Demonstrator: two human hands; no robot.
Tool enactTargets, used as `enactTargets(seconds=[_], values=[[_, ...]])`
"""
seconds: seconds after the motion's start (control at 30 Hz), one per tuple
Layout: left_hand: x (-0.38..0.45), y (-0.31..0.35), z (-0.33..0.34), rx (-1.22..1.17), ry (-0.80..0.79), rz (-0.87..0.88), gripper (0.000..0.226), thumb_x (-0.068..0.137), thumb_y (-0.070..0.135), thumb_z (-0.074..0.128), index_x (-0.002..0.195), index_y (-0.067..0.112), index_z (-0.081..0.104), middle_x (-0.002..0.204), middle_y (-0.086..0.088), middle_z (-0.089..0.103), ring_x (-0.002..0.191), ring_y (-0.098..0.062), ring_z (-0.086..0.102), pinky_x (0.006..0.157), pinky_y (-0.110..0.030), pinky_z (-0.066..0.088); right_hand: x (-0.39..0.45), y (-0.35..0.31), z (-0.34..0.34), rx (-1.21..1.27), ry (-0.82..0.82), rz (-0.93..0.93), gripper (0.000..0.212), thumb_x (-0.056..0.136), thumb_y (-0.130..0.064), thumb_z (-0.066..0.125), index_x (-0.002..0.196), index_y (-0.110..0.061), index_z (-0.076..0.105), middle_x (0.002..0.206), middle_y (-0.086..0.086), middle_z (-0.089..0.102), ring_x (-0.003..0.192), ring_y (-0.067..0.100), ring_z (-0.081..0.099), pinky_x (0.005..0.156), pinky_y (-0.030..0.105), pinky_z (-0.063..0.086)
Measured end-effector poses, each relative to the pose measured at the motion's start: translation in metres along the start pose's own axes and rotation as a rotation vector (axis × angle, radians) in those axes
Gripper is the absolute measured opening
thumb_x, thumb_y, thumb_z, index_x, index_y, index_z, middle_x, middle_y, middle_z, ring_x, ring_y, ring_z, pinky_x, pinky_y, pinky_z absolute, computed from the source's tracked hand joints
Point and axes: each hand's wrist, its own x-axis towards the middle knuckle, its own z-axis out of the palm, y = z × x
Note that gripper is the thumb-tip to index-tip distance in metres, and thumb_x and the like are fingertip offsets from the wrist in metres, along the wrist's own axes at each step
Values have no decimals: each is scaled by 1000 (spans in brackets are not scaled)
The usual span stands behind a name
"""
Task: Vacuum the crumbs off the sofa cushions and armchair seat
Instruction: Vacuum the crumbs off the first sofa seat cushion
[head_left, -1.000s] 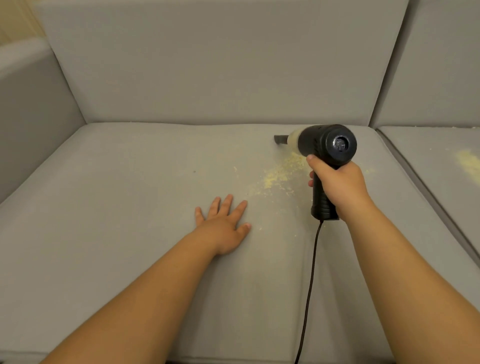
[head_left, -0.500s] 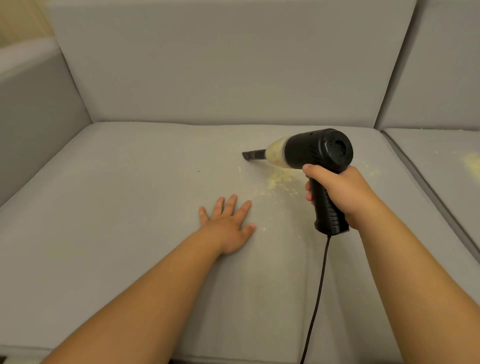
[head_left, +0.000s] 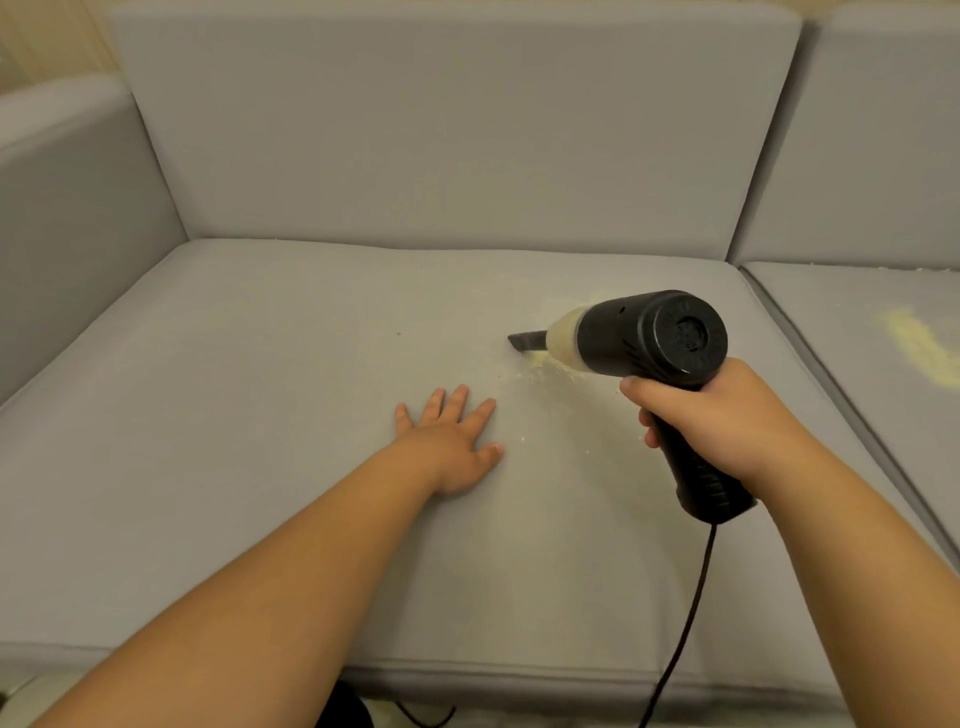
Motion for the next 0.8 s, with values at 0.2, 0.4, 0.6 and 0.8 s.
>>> enactTargets(seconds=[0.2,0.4,0.6,0.8], values=[[-18,-13,-1,30,-18,-54,75,101,72,24,162,46,-11,171,9,-21,159,-24,-15,122,-68,-3,-28,-4,-27,-24,-119,3,21,90,-31,75,97,-11,72,76,9,76,67,22,76,78,45,62],[-29,-21,-2,-15,-24,-97,76,101,72,27,163,45,-8,172,7,-19,159,-24,-12,122,-68,2,-37,-7,-24,-120,-5,-4,25,91,-36,75,86,-12,73,68,0,76,59,9,72,64,30,50],[-34,-10,1,-30,-63,-57,75,101,72,27,162,46,-8,172,8,-20,159,-23,-13,123,-67,4,-44,-4,-28,-101,-95,-47,21,90,-31,76,88,-10,72,75,6,77,63,14,75,67,32,53],[-30,6,-1,-42,-82,-93,73,101,72,23,162,47,-8,172,8,-19,159,-24,-13,122,-69,7,-45,5,-42,-105,-146,-45,22,92,-30,73,83,-10,71,69,6,75,57,12,71,67,33,53]])
